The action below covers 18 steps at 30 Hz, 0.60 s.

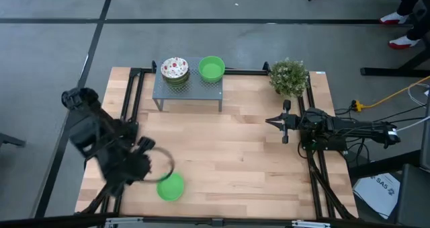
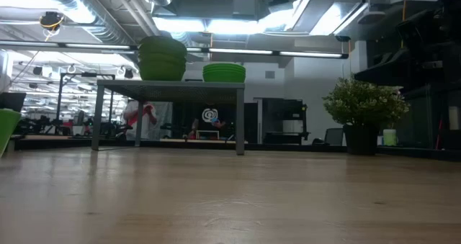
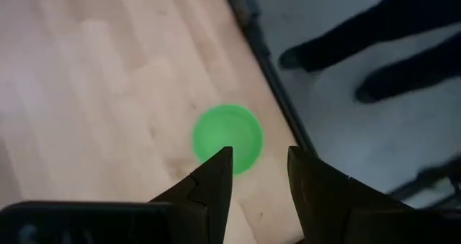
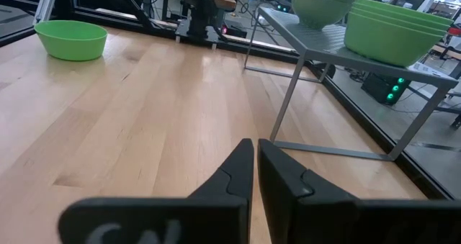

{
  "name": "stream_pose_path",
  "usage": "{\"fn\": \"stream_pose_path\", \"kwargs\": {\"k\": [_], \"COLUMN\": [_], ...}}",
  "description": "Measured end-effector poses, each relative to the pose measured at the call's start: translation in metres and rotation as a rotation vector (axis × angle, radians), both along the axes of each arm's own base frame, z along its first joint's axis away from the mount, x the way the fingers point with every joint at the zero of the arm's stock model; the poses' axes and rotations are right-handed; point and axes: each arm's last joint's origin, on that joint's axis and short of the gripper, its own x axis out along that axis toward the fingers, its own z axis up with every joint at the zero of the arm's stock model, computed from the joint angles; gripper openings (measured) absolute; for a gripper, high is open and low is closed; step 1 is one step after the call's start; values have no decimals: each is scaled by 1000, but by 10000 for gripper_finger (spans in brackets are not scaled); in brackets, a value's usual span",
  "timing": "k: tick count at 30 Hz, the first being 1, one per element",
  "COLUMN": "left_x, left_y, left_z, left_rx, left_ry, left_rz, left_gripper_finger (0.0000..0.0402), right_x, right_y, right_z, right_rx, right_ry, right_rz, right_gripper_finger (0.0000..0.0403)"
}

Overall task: Pick & Place Mini bowls
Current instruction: Stack the green bowl on top of the green bowl on the shelf

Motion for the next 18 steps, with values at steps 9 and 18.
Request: {"fn": "stream_pose_path", "kwargs": {"k": [9,18], "left_x": [-31,-27], "left_y": [-48,-89], "left_z": [-18,-51], "left_rx": [175,380], "left_ry": [-22,-35], "left_rz": [-179,-316], "left_gripper_finger": [127,128], "right_x": [0,0], "right_y": [0,0], "right_z": [0,0], "right_rx": [0,0], "right_ry": [0,0], "right_rz": [0,0], "right_gripper_finger": [23,23]}}
